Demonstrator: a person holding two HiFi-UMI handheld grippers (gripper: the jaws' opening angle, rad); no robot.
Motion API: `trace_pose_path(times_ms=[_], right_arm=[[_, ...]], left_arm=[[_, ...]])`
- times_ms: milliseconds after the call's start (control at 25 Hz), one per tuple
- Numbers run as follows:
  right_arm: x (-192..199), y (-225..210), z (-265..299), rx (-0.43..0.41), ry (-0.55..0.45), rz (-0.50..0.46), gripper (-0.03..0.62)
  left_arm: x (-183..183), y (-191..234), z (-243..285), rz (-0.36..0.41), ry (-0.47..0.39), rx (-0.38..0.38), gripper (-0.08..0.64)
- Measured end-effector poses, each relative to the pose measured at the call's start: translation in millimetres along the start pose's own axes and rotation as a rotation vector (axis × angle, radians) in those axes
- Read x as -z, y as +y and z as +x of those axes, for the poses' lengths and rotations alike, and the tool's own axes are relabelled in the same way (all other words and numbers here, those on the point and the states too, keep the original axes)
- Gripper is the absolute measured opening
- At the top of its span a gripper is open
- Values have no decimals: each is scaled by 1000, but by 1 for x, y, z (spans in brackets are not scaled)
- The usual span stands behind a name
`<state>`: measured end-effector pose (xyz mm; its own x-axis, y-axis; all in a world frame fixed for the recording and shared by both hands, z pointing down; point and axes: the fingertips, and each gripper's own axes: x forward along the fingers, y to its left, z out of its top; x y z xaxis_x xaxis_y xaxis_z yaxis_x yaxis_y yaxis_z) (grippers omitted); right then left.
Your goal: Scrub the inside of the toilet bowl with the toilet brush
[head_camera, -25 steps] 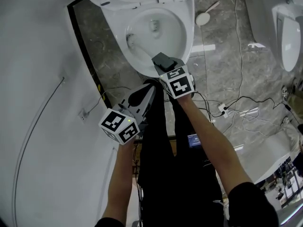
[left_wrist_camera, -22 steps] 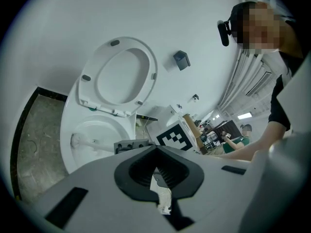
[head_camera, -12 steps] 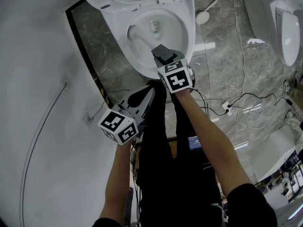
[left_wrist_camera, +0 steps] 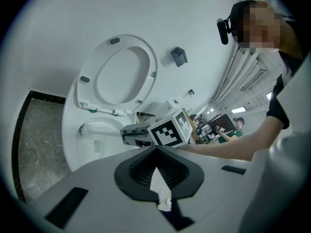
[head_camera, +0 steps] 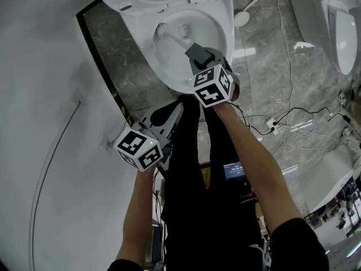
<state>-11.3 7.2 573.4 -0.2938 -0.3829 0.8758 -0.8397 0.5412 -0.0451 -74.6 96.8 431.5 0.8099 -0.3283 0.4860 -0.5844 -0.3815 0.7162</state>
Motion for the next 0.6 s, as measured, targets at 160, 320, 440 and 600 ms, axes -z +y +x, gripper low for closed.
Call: trace_pose_path(times_ms=[160,320,440,600], right_arm=[[-3,-8,0,44,2,-30,156],[-4,-22,-4,96,10,-64,158],[-1,-34,-7,142,24,-97,160],[7,-50,-13,189,43,-84,161]], left_arm=[[-2,2,-1,9,8,4,9],[-6,2,-1,16,9,9,9],[-5,2,1,19,11,12,9],[-2,2,4,18,20,19,9]])
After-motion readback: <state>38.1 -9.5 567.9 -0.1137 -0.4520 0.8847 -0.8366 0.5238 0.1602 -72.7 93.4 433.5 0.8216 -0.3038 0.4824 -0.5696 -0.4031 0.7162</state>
